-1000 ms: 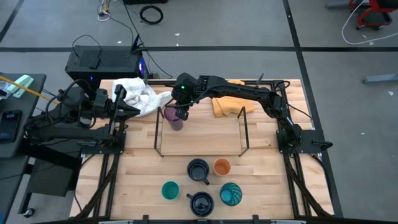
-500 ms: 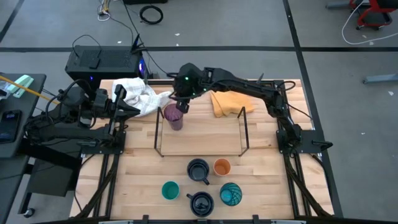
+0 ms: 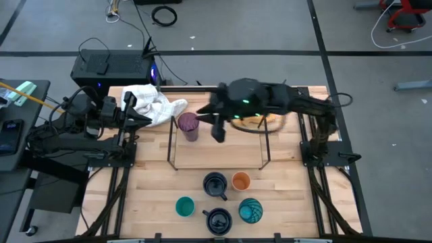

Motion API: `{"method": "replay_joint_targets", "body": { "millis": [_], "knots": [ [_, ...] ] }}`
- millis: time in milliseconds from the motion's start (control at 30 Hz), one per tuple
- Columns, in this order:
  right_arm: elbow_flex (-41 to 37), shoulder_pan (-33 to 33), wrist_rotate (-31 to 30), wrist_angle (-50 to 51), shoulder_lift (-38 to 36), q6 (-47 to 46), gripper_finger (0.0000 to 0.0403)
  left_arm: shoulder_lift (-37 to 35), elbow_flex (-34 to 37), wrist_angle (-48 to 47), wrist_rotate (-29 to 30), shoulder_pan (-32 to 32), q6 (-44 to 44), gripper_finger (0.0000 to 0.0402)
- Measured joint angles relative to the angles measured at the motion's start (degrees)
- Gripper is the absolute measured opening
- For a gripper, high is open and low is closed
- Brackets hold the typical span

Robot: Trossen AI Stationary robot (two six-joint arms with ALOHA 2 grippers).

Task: Stack small to large cups/mugs on shelf
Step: Put the orange cup on the shelf

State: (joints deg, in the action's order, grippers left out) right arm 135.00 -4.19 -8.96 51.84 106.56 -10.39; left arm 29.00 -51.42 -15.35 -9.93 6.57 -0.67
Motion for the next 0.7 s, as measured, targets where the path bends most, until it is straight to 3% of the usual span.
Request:
{"method": "replay_joint_targets", "body": {
  "millis": [167,467,700],
  "knots": [
    [0.0,-3.8,-9.0,5.3,-3.4,-3.6,0.0101,-4.3,0.0,-0.9,0.0,0.0,0.0,0.0049],
    [-0.1,-9.1,-18.7,13.2,-3.3,-10.0,0.0101,-10.8,0.0,-9.0,1.8,0.0,4.5,0.0068],
    [-7.8,-12.7,-23.0,13.1,-3.3,-17.2,0.0101,-10.8,0.0,-19.3,1.7,0.0,4.5,0.008]
  ]
}}
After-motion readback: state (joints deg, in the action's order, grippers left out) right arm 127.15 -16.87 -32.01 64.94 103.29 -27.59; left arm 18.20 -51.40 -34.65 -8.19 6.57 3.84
